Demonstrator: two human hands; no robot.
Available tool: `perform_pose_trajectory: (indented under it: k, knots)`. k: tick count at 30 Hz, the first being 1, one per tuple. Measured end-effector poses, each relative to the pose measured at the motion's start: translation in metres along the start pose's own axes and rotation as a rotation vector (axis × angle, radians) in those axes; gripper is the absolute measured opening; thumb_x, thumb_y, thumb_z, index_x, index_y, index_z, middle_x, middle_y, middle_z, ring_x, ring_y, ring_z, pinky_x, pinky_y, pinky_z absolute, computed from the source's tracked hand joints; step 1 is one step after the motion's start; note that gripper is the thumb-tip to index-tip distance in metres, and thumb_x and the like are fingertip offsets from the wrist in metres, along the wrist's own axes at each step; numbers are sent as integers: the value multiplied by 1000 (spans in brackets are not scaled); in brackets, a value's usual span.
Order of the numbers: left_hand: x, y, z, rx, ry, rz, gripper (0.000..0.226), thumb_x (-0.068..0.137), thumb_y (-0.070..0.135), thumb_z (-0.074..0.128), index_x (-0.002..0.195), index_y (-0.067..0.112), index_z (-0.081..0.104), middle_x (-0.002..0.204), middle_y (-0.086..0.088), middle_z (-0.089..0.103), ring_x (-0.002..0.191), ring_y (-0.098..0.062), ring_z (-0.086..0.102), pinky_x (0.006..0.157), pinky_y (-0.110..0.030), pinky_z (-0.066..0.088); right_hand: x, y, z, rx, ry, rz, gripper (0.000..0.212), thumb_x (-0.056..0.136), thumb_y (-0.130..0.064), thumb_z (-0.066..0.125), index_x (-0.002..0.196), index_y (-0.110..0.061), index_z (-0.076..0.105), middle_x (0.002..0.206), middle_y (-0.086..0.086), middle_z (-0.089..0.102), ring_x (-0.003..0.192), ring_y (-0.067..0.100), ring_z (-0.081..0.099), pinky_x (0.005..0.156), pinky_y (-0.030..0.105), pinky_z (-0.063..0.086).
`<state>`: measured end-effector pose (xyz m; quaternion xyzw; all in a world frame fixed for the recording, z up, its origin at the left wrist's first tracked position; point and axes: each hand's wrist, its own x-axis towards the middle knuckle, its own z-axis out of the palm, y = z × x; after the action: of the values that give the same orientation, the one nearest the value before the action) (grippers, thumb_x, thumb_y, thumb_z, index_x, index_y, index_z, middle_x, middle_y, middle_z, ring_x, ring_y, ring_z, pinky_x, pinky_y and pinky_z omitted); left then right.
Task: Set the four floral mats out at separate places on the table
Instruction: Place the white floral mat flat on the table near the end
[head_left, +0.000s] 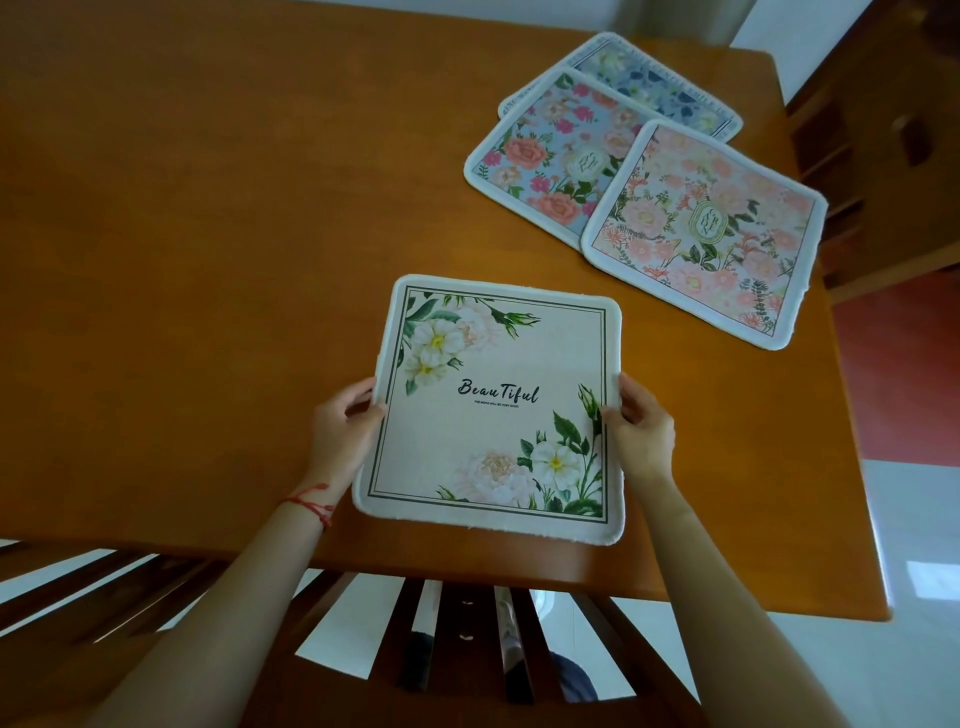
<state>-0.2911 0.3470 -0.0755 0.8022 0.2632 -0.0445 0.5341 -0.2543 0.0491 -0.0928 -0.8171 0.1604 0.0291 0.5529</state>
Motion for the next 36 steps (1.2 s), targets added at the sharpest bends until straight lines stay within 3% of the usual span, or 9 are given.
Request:
perform_pose_trajectory:
  k: [9,14,20,24,27,30,33,36]
  knots:
    - [4,6,1,0,16,-10,39,87,2,56,126,2,53,128,-16,56,120,-27,52,103,-39,41,8,-4,4,-29,-20,-12,38,83,1,53,116,-17,61,102,-7,65,86,-3,60,64,3,47]
    - [1,5,2,15,10,-14,41,87,3,56,128,2,51,132,-15,54,123,-27,49,105,-42,39,7,-3,4,-46,-14,-3,37,83,1,53,113,-20,62,99,-10,65,87,-2,61,69,12,52]
    - [1,4,1,12,8,-17,41,87,3,56,128,3,51,133,-14,54,124,-26,48,106,-43,39,6,-5,5,-60,-20,-9,38,83,2,53,109,-23,61,96,-12,63,84,-2,60,61,6,48]
    - [1,5,2,15,4,-12,42,88,4,56,129,3,50,134,-14,52,125,-25,47,106,-37,37,5,-8,4,-81,-28,-15,37,83,2,52,104,-27,60,93,-14,62,83,-1,60,60,6,48]
    - [1,3,2,69,-4,17,41,88,4,55,129,4,51,136,-11,51,126,-24,46,102,-28,35,3,-9,3,-105,-24,-12,35,85,0,53,111,-22,60,94,-12,62,80,3,61,58,6,48]
    - [0,-1,5,183,-22,117,39,89,5,54,127,3,52,137,-12,49,128,-26,43,108,-38,34,-2,-10,2,-168,-7,-51,30,86,-3,51,110,-18,60,93,-7,63,74,3,59,52,4,44]
    - [-5,1,11,297,-49,211,38,90,13,55,127,3,52,138,-13,47,131,-28,39,111,-44,29,-10,-5,2,-267,-9,-92,21,86,-16,50,104,-24,60,96,-5,65,86,22,62,63,23,51]
    - [-13,6,18,439,-99,333,42,90,20,56,130,5,50,140,-13,45,133,-29,36,111,-40,25,-21,-7,-1,-376,-29,-84,38,86,-35,48,120,-20,55,121,1,59,113,27,52,92,44,48]
